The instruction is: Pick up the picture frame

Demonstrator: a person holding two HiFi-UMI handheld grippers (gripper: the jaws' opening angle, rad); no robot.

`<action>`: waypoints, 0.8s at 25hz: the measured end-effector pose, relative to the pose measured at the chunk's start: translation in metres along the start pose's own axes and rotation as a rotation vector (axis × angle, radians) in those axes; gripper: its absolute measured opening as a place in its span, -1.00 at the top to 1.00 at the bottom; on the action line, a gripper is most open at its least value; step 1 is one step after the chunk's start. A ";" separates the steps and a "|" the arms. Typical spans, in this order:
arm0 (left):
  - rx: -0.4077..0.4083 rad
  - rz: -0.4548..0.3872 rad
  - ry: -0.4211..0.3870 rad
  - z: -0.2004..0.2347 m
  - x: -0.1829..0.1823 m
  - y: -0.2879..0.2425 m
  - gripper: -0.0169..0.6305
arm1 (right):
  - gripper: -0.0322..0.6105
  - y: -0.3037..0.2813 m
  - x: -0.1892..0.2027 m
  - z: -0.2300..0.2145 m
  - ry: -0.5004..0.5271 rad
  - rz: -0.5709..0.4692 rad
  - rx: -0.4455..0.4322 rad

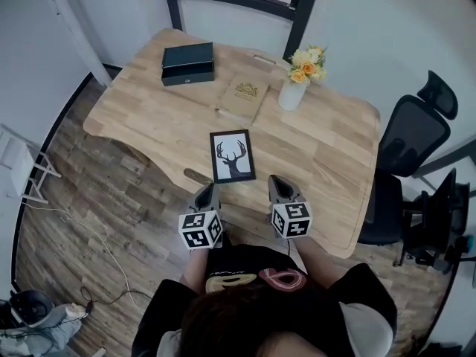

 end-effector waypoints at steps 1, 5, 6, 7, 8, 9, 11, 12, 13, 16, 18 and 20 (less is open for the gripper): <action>0.006 0.015 0.000 0.005 -0.006 -0.006 0.89 | 0.87 -0.007 -0.003 0.000 -0.007 0.004 0.012; 0.035 0.069 -0.007 0.027 -0.025 -0.025 0.89 | 0.87 -0.032 -0.012 0.005 -0.052 0.023 0.055; 0.045 0.077 -0.008 0.031 -0.029 -0.030 0.89 | 0.87 -0.038 -0.014 0.007 -0.058 0.027 0.063; 0.056 0.084 -0.008 0.036 -0.034 -0.035 0.89 | 0.87 -0.044 -0.016 0.010 -0.060 0.031 0.070; 0.068 0.090 -0.006 0.040 -0.037 -0.040 0.89 | 0.87 -0.050 -0.018 0.013 -0.060 0.036 0.077; 0.079 0.097 -0.003 0.044 -0.041 -0.044 0.89 | 0.87 -0.054 -0.020 0.015 -0.060 0.041 0.084; 0.093 0.113 -0.002 0.052 -0.047 -0.051 0.89 | 0.87 -0.063 -0.023 0.021 -0.060 0.048 0.099; 0.097 0.121 -0.007 0.057 -0.049 -0.054 0.89 | 0.87 -0.067 -0.024 0.023 -0.063 0.050 0.108; 0.101 0.129 -0.012 0.061 -0.052 -0.056 0.89 | 0.87 -0.070 -0.025 0.025 -0.067 0.053 0.120; 0.096 0.145 -0.009 0.072 -0.058 -0.065 0.89 | 0.87 -0.077 -0.026 0.027 -0.083 0.063 0.165; 0.081 0.162 0.012 0.080 -0.060 -0.071 0.89 | 0.86 -0.080 -0.025 0.028 -0.090 0.080 0.189; 0.074 0.184 0.027 0.084 -0.060 -0.076 0.89 | 0.86 -0.083 -0.023 0.027 -0.097 0.101 0.201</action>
Point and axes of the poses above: the fingertips, and each gripper's own axes: y backward along the fingers, z to its left, x out of its underside, the point moved 9 cm from there along y, backward along the fingers, and after that the axes turned 9 degrees about y, right-handed, at the moved point
